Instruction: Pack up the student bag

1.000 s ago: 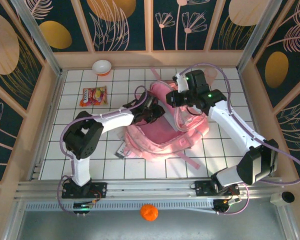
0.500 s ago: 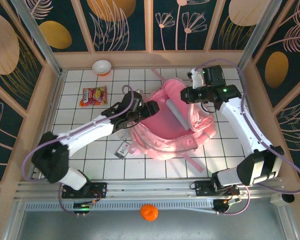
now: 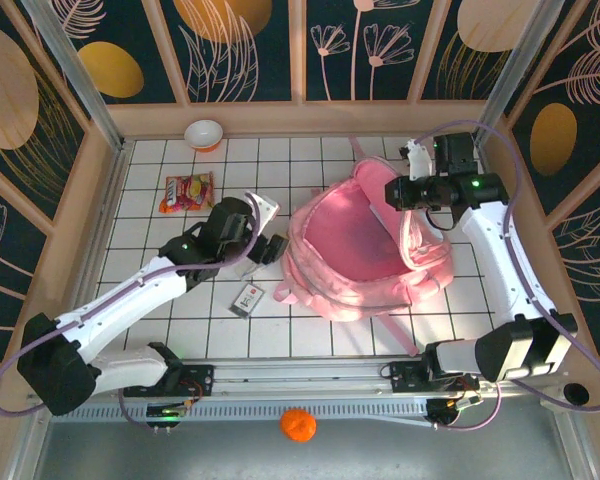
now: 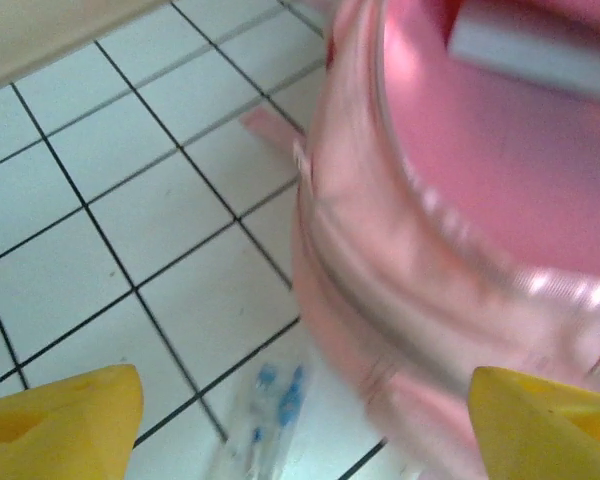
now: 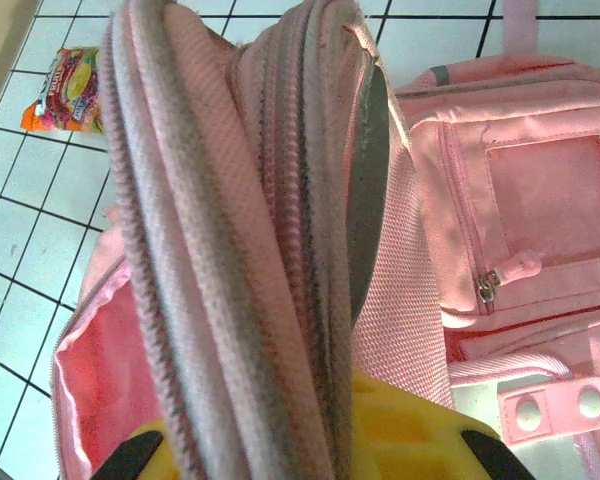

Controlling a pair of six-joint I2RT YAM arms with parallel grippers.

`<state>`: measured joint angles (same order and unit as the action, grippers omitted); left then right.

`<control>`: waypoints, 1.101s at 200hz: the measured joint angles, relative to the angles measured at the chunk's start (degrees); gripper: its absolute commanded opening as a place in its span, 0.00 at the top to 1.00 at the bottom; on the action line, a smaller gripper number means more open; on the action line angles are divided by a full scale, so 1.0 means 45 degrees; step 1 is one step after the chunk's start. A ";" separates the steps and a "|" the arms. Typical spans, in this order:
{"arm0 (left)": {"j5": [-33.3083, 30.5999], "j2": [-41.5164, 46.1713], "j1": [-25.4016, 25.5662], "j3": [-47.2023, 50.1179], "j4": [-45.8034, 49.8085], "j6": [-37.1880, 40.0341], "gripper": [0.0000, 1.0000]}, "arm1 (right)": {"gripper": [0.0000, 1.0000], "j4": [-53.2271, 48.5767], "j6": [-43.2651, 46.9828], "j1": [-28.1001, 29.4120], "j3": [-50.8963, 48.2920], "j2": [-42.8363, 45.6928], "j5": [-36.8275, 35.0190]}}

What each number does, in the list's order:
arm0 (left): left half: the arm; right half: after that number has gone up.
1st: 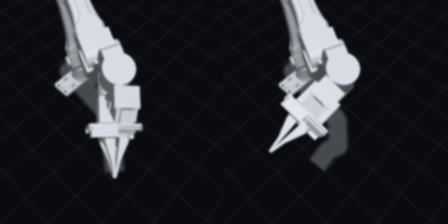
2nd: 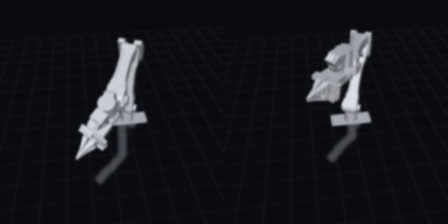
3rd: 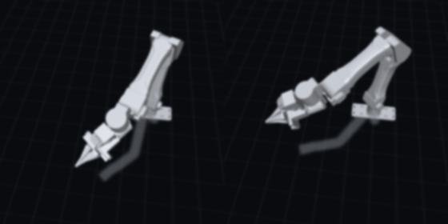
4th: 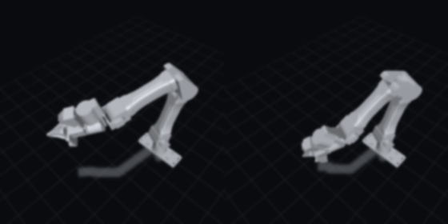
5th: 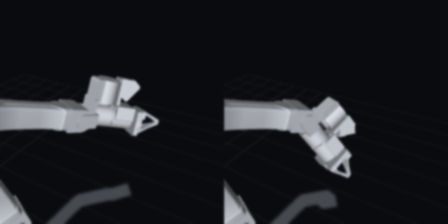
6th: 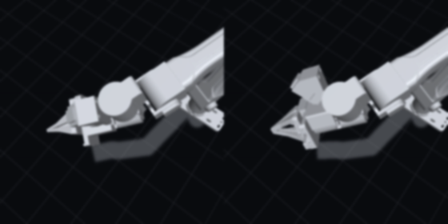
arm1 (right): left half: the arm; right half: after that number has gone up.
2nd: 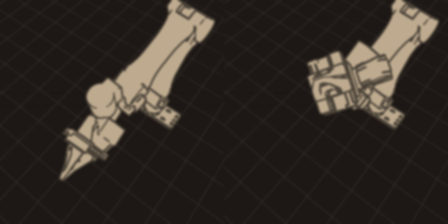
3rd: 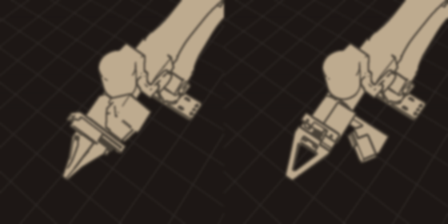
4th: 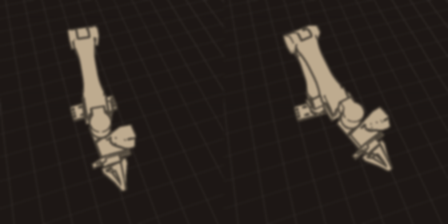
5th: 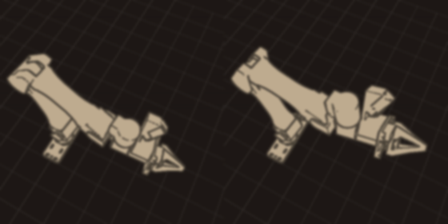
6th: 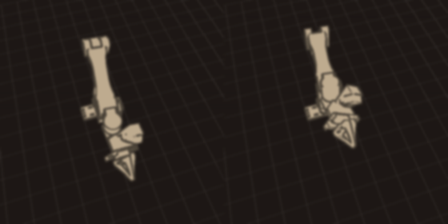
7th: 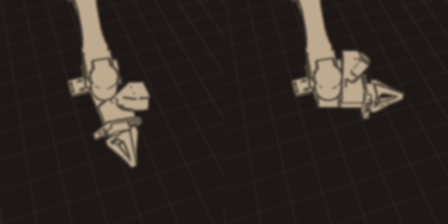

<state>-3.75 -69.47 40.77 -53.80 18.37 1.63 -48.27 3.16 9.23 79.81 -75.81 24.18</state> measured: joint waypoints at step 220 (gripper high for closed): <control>0.1948 -0.5950 -0.3036 0.0850 -0.0680 0.5707 0.35 | 1.00 0.0092 -0.0063 -0.0068 -0.1030 0.0933 0.0651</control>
<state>5.02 -96.25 27.11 -49.98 15.31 27.31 -47.86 2.87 8.93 75.18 -71.61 27.11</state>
